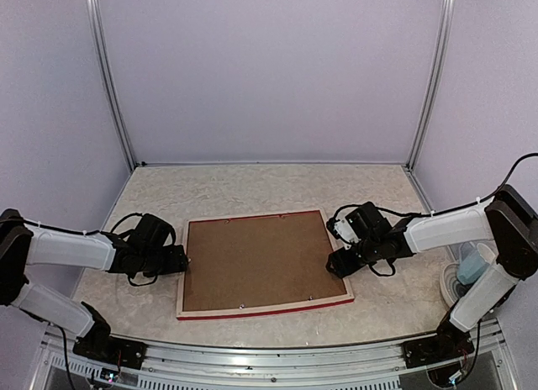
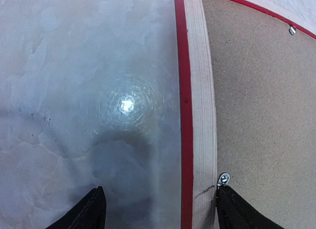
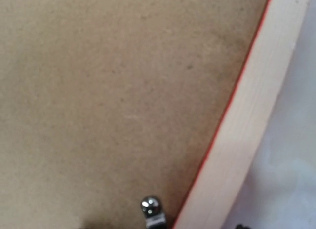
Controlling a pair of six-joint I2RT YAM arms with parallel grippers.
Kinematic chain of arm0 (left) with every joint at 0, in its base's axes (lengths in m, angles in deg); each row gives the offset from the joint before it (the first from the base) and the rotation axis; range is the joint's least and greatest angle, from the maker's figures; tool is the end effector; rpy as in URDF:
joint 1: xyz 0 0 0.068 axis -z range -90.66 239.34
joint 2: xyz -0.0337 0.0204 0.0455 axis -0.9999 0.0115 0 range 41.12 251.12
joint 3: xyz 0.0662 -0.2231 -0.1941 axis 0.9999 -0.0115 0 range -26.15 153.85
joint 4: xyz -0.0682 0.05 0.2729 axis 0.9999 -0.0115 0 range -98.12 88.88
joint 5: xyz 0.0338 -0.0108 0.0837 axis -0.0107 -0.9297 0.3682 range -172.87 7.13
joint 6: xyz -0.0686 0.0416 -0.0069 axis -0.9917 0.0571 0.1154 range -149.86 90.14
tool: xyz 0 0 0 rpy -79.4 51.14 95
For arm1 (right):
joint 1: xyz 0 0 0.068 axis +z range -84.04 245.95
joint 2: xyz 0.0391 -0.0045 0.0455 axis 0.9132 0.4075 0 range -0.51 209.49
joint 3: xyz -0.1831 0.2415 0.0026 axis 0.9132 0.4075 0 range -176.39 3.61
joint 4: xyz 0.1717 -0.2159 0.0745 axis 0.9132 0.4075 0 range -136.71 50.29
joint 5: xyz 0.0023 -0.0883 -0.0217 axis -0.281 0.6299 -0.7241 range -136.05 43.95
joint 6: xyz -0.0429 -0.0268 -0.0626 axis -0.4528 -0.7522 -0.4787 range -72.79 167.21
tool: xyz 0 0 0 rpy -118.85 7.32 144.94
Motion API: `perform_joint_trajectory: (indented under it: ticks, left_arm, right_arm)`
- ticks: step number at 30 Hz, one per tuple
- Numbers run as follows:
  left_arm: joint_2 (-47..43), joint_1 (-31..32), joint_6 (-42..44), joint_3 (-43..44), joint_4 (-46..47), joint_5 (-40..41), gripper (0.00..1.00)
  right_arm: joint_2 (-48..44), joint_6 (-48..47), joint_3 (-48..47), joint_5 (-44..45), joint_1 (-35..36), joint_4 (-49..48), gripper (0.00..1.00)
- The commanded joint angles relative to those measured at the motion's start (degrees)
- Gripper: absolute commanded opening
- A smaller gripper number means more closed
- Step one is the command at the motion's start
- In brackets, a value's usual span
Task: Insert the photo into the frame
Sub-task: Press the fastener onto the backboard.
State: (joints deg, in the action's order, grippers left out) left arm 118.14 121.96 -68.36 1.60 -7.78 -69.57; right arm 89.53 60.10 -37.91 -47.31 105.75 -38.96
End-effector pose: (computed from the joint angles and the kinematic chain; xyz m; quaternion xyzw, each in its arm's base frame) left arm 0.2237 -0.1241 0.1177 -0.0826 0.9467 -0.0791 0.3012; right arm 0.2482 0.2087 0.1261 -0.2257 0.9299 0.1381 0.2554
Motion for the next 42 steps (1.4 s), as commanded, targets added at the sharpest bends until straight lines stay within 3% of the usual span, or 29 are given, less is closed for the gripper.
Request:
perform_joint_trajectory:
  ticks: [1,22,36,42]
  left_arm:
    - [0.8,0.5,1.1,1.4,-0.9,-1.1,0.75]
    - [1.0,-0.1,1.1,1.7,-1.0,-1.1,0.6]
    - [1.7,0.9,2.5,1.8,1.0,-3.4,0.62]
    - [3.6,0.5,2.0,1.7,0.4,-2.4,0.57]
  right_arm:
    - [0.1,-0.1,0.8,-0.7,-0.3,-0.6,0.66]
    - [1.0,-0.1,0.7,-1.4,-0.3,-0.8,0.66]
    - [1.2,-0.2,0.6,-1.4,-0.2,-0.9,0.66]
    - [1.1,-0.3,0.6,-1.5,-0.3,-0.8,0.66]
